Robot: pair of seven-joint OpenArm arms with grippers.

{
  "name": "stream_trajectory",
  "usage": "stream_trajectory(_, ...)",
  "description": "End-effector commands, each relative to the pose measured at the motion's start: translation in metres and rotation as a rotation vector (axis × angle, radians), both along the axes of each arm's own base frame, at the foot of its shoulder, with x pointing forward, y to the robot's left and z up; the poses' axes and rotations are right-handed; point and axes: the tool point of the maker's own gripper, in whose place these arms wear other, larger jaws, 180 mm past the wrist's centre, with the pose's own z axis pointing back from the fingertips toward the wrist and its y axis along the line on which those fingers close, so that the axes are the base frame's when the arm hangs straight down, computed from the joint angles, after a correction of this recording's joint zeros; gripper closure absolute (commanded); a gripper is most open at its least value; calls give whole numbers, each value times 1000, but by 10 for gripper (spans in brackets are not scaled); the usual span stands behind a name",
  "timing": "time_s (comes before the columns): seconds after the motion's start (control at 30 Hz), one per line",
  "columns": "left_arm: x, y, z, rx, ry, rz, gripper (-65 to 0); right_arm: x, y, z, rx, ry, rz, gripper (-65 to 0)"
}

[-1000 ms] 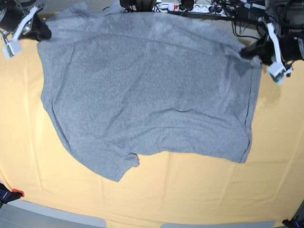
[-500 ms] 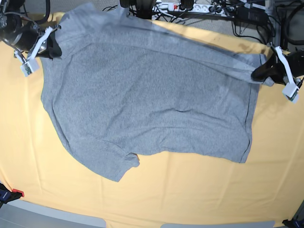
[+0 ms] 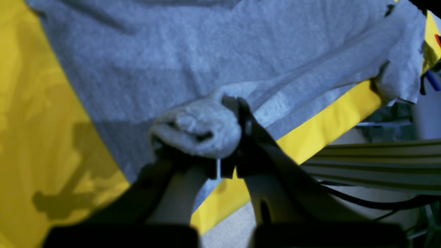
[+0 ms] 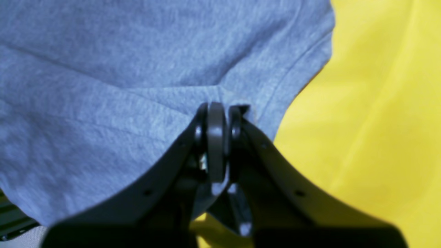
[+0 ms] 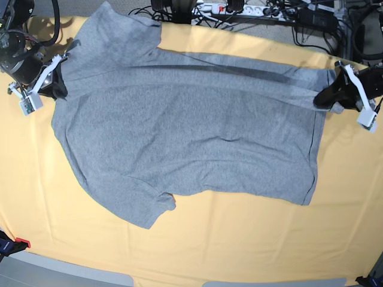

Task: Layout the t-shirt on the table in an organized manner, then fold the t-shirt properly
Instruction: 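Lower the shirt and drag the shoulder corners apart with both grippers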

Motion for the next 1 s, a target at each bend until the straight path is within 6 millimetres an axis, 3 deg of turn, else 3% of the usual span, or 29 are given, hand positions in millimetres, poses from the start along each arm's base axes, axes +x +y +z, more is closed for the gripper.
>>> stream_trajectory(0.0, 7, -3, 12, -14, -43, -15, 0, 6, -4, 10, -14, -37, 2, 0)
stream_trajectory(0.23, 22, -24, -1, 43, -48, -95, 0, 7, -4, 10, -14, -41, 1, 0)
stream_trajectory(0.47, 44, -33, -3, 123, -104, -127, 0, 9, -4, 12, -9, -50, 0, 0)
stream_trajectory(0.97, 59, -21, 0, 199, -183, -83, 0, 17, -10, 16, -29, -77, -29, 0)
